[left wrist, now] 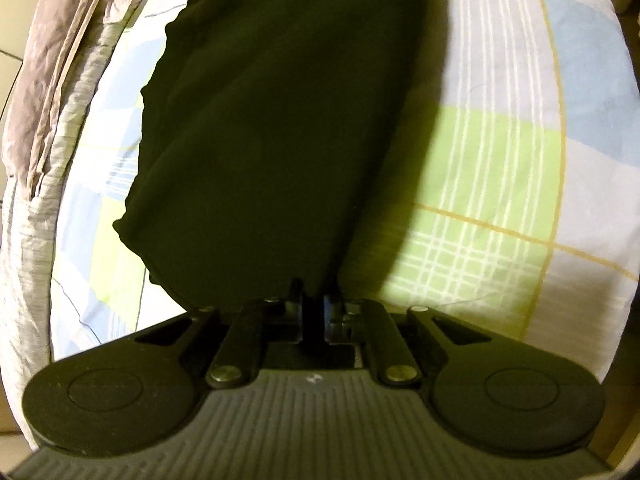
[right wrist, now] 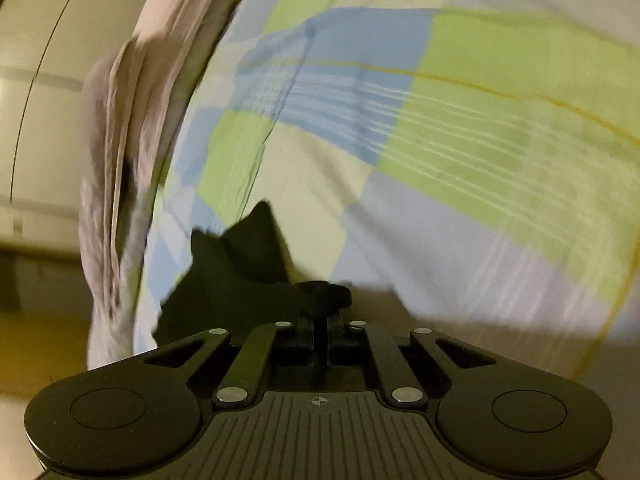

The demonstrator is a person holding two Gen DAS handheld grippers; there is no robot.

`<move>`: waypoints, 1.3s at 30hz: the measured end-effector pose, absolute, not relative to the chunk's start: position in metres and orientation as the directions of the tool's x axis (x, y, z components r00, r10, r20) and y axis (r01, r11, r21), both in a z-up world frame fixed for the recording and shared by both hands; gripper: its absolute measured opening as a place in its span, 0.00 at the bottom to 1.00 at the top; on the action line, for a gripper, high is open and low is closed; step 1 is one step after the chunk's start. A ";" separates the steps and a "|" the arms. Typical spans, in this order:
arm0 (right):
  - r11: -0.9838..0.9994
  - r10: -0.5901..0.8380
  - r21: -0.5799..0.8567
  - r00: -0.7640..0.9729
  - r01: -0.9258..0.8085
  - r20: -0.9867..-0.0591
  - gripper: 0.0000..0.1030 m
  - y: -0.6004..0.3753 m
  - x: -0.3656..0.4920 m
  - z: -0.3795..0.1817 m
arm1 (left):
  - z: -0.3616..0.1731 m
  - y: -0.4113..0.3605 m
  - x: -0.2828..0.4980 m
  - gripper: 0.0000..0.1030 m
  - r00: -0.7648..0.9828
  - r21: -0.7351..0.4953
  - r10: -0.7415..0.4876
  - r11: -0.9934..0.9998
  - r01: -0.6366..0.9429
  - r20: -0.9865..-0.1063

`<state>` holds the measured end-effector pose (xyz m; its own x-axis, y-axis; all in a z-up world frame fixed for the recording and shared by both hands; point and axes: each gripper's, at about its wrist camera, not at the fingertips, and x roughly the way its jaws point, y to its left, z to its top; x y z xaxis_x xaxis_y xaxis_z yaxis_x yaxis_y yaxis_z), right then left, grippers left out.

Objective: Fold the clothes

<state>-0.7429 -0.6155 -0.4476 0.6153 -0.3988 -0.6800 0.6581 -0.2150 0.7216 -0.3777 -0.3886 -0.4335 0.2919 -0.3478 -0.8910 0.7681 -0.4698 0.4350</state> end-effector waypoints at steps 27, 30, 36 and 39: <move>0.167 -0.193 0.581 0.604 0.797 -0.773 0.76 -0.564 -0.646 -0.366 | -0.348 -0.340 -0.364 0.35 0.326 0.376 -0.279 -0.146 0.915 -0.903; 0.245 -0.164 0.580 0.623 0.777 -0.765 0.76 -0.570 -0.618 -0.365 | -0.346 -0.350 -0.354 0.35 0.296 0.343 -0.314 -0.105 0.933 -0.902; 0.327 -0.146 0.484 0.549 0.812 -0.823 0.75 -0.589 -0.560 -0.396 | -0.370 -0.410 -0.313 0.35 0.177 0.235 -0.416 -0.091 0.968 -0.892; 0.351 -0.161 0.397 0.472 0.848 -0.867 0.75 -0.605 -0.536 -0.427 | -0.400 -0.448 -0.284 0.34 0.099 0.154 -0.436 -0.094 0.983 -0.895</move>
